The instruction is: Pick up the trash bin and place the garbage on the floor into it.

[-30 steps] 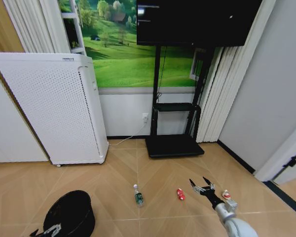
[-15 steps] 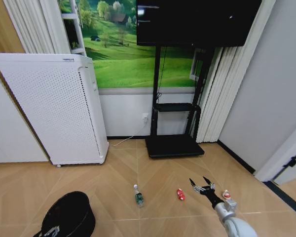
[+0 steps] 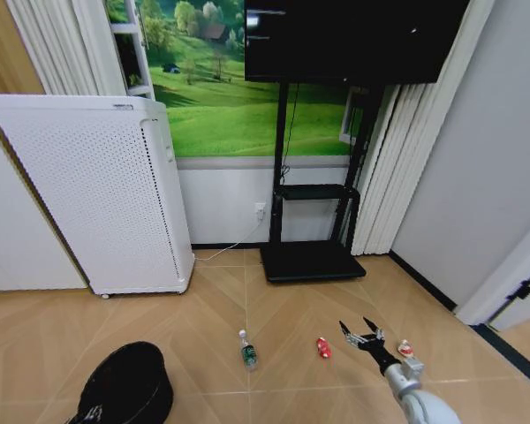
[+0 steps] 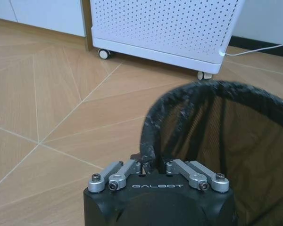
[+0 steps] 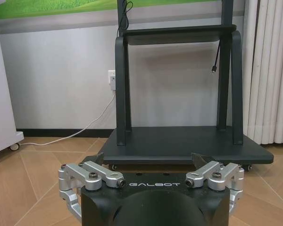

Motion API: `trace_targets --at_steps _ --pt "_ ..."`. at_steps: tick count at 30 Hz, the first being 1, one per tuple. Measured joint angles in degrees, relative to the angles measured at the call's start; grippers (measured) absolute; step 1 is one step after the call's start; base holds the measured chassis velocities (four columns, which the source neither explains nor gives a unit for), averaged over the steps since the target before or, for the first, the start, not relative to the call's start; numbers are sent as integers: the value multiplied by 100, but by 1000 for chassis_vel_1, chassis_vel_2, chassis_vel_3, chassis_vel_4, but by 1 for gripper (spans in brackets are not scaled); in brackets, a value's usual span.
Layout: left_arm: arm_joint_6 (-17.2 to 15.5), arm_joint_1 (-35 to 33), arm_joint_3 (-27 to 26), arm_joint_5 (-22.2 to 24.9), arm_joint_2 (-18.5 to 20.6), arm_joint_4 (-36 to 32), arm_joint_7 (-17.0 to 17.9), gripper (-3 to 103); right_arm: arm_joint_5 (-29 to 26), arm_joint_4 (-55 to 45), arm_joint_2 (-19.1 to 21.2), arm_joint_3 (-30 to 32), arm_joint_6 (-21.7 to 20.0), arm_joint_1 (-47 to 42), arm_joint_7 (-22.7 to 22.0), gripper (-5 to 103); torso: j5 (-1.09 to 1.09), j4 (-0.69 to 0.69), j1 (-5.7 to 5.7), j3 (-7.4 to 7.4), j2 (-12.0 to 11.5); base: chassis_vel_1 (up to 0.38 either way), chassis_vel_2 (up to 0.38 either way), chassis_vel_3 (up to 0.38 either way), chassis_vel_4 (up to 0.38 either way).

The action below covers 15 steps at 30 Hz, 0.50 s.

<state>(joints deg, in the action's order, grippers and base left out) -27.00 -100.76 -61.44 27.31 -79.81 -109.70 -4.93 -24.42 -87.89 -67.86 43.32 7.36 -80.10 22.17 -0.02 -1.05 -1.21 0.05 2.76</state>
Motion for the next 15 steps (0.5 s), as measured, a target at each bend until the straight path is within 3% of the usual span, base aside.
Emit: trace_targets --at_steps 4,5,7,10,15 --pt "195 15 14 -3 18 -85 -78 7 4 35 -25 6 35 -14 3 100 1 1 0 0 1 0 0 0 0" --pt "195 15 14 -3 18 -85 -78 7 4 35 -25 6 35 -14 3 100 1 1 0 0 1 0 0 0 0" --pt "658 136 51 -90 18 -93 -180 7 6 39 -35 10 46 -27 5 100 1 1 0 1 1 0 0 0 0" --pt "942 313 101 -117 19 -93 -225 7 11 39 -45 11 48 -29 5 100 3 1 0 1 1 0 0 0 0" --pt "1168 784 292 -130 90 -129 -280 7 56 45 -101 9 48 -22 5 100 2 0 0 2 2 0 0 0 0"
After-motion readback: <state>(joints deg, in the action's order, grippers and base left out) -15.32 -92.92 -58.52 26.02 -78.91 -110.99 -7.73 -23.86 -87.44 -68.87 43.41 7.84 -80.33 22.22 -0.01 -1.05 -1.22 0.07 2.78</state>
